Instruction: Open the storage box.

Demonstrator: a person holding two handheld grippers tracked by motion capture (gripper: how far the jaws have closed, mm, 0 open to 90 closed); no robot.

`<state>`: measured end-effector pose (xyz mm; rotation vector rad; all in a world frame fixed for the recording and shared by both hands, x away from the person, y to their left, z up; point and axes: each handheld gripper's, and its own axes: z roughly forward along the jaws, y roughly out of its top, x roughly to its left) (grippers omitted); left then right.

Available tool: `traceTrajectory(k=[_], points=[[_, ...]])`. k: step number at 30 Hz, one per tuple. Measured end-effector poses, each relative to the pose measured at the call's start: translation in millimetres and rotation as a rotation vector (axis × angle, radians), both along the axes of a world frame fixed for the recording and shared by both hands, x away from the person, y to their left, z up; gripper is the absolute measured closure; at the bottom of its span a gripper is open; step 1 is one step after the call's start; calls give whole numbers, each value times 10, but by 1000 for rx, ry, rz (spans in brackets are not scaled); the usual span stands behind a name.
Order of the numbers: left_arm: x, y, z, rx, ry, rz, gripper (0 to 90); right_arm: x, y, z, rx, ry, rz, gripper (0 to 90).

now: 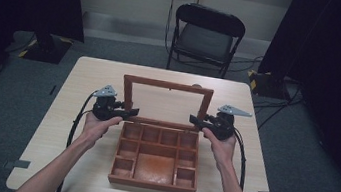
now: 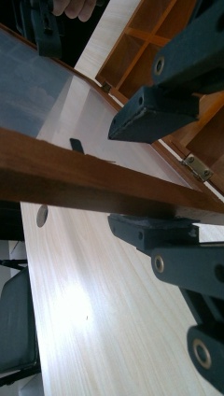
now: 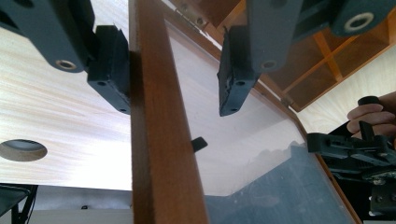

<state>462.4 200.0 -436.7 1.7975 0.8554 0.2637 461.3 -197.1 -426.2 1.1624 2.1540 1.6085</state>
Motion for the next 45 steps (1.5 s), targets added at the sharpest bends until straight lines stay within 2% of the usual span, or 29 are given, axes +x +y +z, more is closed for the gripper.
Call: traceTrajectory(k=[7,15,24,27,32,35,37,45], points=[[35,8,-30,-11,12,11,543,40,3,-29,6,-8,-13,532],[56,19,-58,-4,19,19,555,71,7,-55,10,-16,-29,537],[65,50,-147,-2,46,31,573,118,31,-105,23,-14,-49,502],[75,56,-154,3,52,38,592,127,43,-119,21,-7,-52,473],[95,59,-173,-20,60,46,608,138,56,-141,7,-5,-56,458],[100,60,-188,-24,67,50,610,140,59,-174,-7,14,-52,449],[100,65,-196,-18,77,49,603,143,71,-194,-22,18,-55,446],[107,88,-223,-2,90,47,578,187,103,-253,-29,32,-76,459]])
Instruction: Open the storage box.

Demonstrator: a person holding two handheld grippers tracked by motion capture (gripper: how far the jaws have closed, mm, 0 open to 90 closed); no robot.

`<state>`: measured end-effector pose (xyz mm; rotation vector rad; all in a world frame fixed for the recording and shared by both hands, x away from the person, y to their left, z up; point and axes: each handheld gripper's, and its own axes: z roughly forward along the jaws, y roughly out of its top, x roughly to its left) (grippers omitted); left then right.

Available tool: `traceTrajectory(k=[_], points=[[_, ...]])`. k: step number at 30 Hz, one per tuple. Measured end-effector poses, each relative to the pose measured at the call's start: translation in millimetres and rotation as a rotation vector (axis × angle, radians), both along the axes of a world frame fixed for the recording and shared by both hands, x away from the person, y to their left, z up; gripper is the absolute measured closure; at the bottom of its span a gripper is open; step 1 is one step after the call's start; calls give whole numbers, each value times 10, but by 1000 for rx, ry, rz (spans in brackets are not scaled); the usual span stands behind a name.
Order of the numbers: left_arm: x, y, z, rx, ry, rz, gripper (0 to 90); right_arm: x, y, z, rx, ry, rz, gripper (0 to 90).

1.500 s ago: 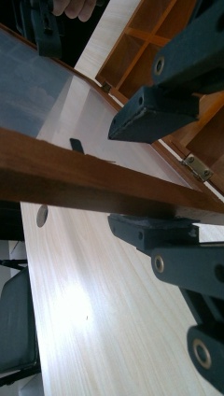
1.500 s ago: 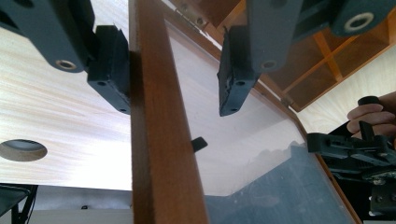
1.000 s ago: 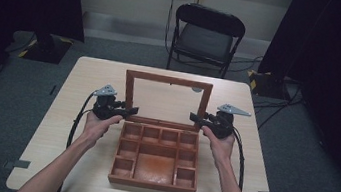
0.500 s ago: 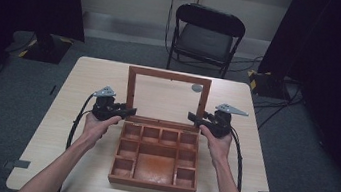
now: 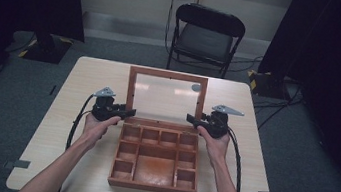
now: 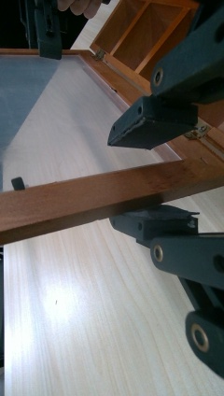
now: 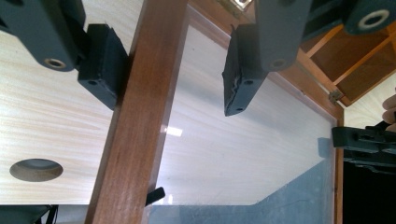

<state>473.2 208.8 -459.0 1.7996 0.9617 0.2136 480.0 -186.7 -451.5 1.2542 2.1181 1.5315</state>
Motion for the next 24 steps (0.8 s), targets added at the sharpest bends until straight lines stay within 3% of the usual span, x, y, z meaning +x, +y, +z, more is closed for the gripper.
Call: traceTrajectory(k=[17,24], points=[[61,6,-94,-10,52,25,512,77,48,-123,-18,49,-22,381],[82,5,-115,9,68,27,476,100,62,-161,-30,62,-35,336]])
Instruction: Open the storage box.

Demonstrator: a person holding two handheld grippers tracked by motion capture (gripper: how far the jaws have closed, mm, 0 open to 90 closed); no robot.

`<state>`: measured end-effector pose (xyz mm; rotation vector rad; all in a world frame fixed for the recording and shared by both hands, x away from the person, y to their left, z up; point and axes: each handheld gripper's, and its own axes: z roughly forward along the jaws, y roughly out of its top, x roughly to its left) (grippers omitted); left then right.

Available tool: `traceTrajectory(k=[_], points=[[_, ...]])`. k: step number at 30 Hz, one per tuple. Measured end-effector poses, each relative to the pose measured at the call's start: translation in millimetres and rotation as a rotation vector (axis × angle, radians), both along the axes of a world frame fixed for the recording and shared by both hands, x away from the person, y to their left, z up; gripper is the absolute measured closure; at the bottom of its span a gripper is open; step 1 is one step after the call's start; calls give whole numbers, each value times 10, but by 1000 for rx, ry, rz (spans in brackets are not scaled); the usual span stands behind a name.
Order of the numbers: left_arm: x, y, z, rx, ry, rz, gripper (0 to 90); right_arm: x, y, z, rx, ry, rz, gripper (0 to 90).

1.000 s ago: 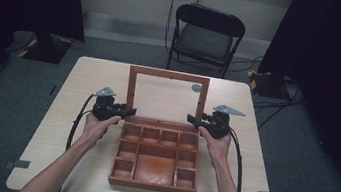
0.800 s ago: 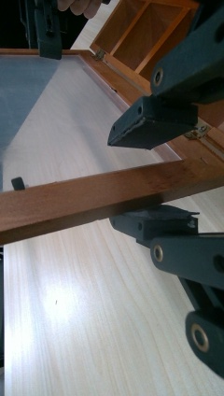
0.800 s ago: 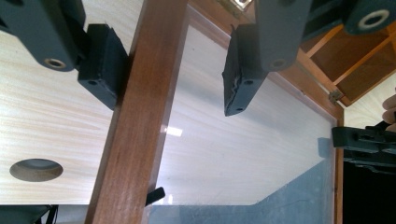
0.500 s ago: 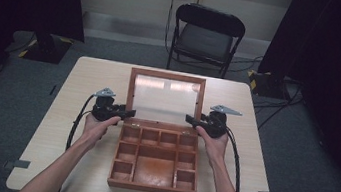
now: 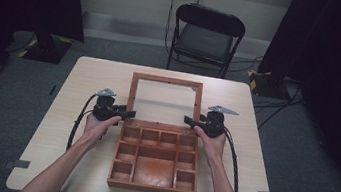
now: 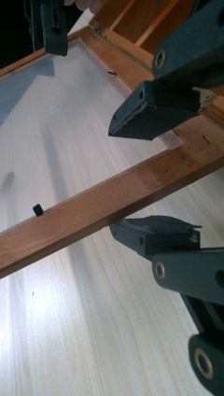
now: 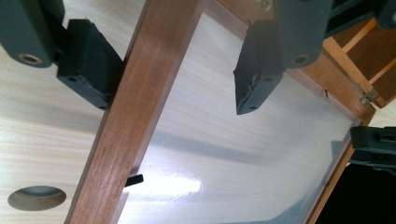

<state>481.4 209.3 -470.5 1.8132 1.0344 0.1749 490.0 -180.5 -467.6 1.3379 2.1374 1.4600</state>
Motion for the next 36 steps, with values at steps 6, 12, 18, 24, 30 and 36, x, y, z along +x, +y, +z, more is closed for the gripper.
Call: traceTrajectory(k=[6,12,18,24,30,36], points=[[19,17,-50,-9,26,-2,449,10,-11,-24,-1,18,-7,297],[28,13,-68,-5,40,5,425,20,9,-56,-10,31,-9,272],[26,-63,-91,19,57,3,312,36,24,-101,-13,57,-4,234],[33,-59,-94,15,64,3,312,40,26,-104,-12,61,-5,232],[36,-58,-111,0,77,6,306,32,37,-109,-20,69,-12,216],[47,-56,-130,6,83,13,276,37,34,-120,-24,85,-16,205]])
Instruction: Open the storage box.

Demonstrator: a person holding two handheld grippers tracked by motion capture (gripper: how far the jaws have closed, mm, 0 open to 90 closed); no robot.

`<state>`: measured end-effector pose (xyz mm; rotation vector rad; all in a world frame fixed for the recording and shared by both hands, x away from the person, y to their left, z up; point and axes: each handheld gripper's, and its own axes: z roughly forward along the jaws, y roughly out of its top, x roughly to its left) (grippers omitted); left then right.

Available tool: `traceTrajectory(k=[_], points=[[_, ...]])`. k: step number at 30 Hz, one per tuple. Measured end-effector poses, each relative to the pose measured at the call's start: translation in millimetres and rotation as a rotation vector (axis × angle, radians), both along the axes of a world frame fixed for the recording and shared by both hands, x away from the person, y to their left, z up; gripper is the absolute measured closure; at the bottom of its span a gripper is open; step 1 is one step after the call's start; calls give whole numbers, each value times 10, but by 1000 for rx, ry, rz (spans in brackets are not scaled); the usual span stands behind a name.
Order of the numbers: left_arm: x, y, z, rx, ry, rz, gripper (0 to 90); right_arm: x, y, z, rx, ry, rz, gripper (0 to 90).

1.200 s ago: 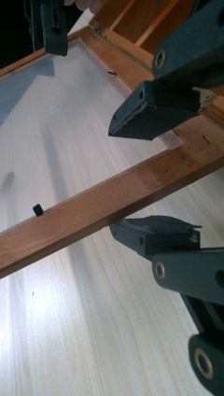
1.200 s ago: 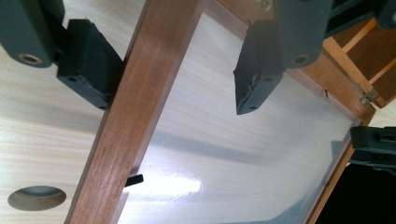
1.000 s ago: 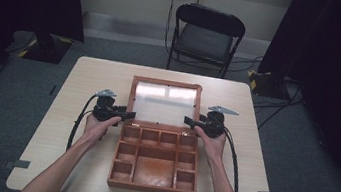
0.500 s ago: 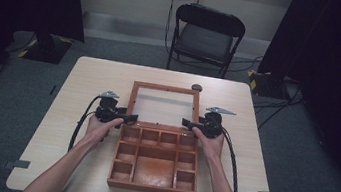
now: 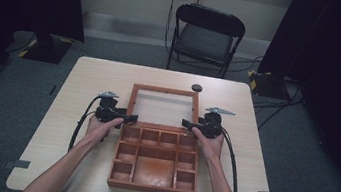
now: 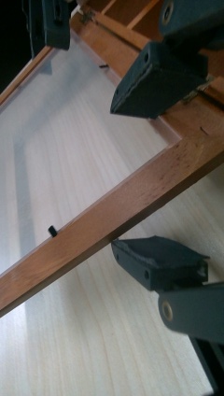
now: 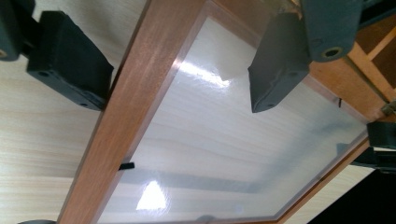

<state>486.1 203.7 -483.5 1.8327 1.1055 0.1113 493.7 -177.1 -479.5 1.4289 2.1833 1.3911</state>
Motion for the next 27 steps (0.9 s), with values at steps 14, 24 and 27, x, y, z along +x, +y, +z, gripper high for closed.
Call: traceTrajectory(k=[14,24,27], points=[[-18,23,-3,18,-11,7,278,32,-53,-77,23,72,-9,183],[-65,108,74,40,-24,13,259,-18,-116,7,6,39,-11,183],[-113,172,119,52,-39,18,259,-84,-165,81,1,17,-14,187]])
